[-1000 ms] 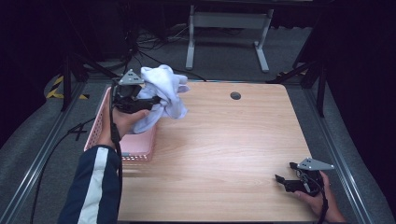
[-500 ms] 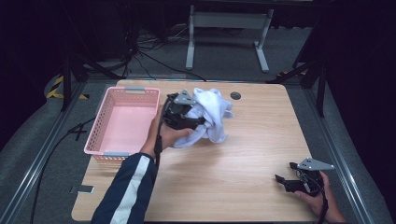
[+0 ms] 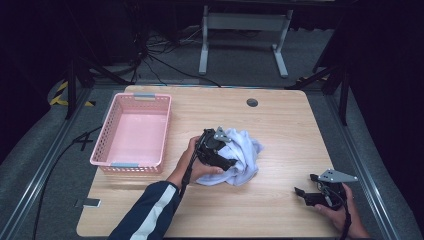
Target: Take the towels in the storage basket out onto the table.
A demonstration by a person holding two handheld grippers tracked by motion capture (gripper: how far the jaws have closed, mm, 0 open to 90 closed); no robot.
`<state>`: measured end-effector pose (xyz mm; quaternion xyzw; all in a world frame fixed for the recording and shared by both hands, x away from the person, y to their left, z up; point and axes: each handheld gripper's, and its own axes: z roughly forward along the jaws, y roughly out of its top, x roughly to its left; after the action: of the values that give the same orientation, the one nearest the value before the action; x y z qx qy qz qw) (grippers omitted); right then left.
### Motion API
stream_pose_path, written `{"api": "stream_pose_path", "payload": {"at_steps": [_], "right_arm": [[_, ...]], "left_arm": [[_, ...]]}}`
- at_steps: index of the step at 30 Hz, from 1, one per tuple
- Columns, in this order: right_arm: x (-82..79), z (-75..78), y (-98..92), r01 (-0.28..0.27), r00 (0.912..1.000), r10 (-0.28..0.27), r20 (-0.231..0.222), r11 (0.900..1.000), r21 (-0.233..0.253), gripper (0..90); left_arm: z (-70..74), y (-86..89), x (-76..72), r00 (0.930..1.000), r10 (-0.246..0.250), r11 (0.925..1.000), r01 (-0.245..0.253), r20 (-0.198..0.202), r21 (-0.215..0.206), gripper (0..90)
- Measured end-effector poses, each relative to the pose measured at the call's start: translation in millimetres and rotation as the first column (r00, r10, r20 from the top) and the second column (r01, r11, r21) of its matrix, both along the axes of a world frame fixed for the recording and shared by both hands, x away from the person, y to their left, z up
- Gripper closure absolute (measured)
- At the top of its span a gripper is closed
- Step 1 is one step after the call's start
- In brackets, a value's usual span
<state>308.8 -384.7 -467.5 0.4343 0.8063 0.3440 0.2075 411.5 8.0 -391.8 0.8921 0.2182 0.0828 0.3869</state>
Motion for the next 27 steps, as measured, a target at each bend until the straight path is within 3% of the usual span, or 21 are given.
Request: {"api": "stream_pose_path", "payload": {"at_steps": [2,4,5,6,8,10,12,13,14,15,16,17,19,22,24,25,26,27], "right_arm": [[0.1,2.4,3.0,0.004,0.9999,-0.004,-0.009,1.0,0.01,26.5],[0.0,8.4,10.4,-0.021,0.9997,0.021,0.009,1.0,0.006,27.2],[0.0,8.4,10.4,-0.021,0.9997,0.021,0.009,1.0,0.006,27.2],[-0.5,16.8,17.4,-0.044,0.9986,0.042,0.031,0.998,0.045,28.1],[0.2,29.6,31.1,-0.089,0.9943,0.083,0.067,0.992,0.09,28.9],[1.9,38.4,46.6,-0.146,0.9865,0.138,0.088,0.986,0.084,31.1],[7.6,44.7,67.4,-0.205,0.9758,0.197,0.094,0.975,0.087,31.8],[7.6,44.7,67.4,-0.205,0.9758,0.197,0.094,0.975,0.087,31.8],[10.5,47.8,78.0,-0.224,0.9711,0.216,0.102,0.971,0.079,32.7],[14.8,52.3,91.3,-0.254,0.963,0.246,0.111,0.964,0.075,32.7],[23.8,59.7,111.1,-0.299,0.9506,0.286,0.12,0.948,0.105,31.8],[23.8,59.7,111.1,-0.299,0.9506,0.286,0.12,0.948,0.105,31.8],[34.2,65.0,130.3,-0.326,0.9423,0.313,0.118,0.939,0.112,29.8],[50.5,64.2,152.5,-0.332,0.9398,0.323,0.111,0.94,0.075,31.7],[61.5,56.2,163.7,-0.301,0.9494,0.297,0.102,0.953,0.026,44.0],[64.7,53.5,164.7,-0.296,0.9509,0.293,0.101,0.955,0.018,50.3],[64.7,53.5,164.7,-0.296,0.9509,0.293,0.101,0.955,0.018,50.3],[66.9,52.1,164.0,-0.286,0.9531,0.283,0.106,0.958,0.013,58.2]], "left_arm": [[11.6,9.2,-12.3,0.9993,0.008,0.9997,-0.007,0.036,-0.021,17.0],[19.8,21.3,-32.4,0.996,-0.002,0.9999,0.003,0.09,-0.01,16.6],[19.8,21.3,-32.4,0.996,-0.002,0.9999,0.003,0.09,-0.01,17.7],[19.4,25.9,-40.5,0.9951,-0.012,0.9999,0.013,0.098,-0.007,17.7],[12.1,32.7,-56.0,0.9933,-0.014,0.9994,0.011,0.115,0.031,22.1],[-0.2,35.7,-66.8,0.995,-0.041,0.9982,0.036,0.091,0.047,24.9],[-16.7,33.8,-75.4,0.9937,-0.062,0.9947,0.054,0.094,0.088,28.8],[-16.7,33.8,-75.4,0.9937,-0.062,0.9947,0.054,0.094,0.088,29.1],[-25.4,31.9,-77.1,0.9945,-0.068,0.9926,0.06,0.079,0.106,29.1],[-30.5,30.5,-76.7,0.9952,-0.065,0.9912,0.056,0.073,0.12,30.2],[-38.5,28.7,-75.4,0.9955,-0.06,0.9894,0.05,0.073,0.136,31.0],[-43.1,28.0,-74.1,0.9962,-0.053,0.9903,0.044,0.069,0.132,31.0],[-54.1,26.3,-68.6,0.9987,-0.047,0.9886,0.043,0.022,0.144,34.9],[-65.4,26.1,-64.0,0.9989,-0.041,0.9864,0.038,0.02,0.16,44.2],[-68.2,27.7,-62.3,0.9984,-0.048,0.9876,0.043,0.029,0.151,56.1],[-68.3,29.0,-61.6,0.9985,-0.041,0.9881,0.035,0.035,0.15,62.0],[-68.4,30.8,-59.5,0.9986,-0.042,0.9895,0.036,0.033,0.14,62.0],[-68.4,34.9,-57.0,0.9993,-0.037,0.9929,0.036,0.008,0.114,66.8]]}}
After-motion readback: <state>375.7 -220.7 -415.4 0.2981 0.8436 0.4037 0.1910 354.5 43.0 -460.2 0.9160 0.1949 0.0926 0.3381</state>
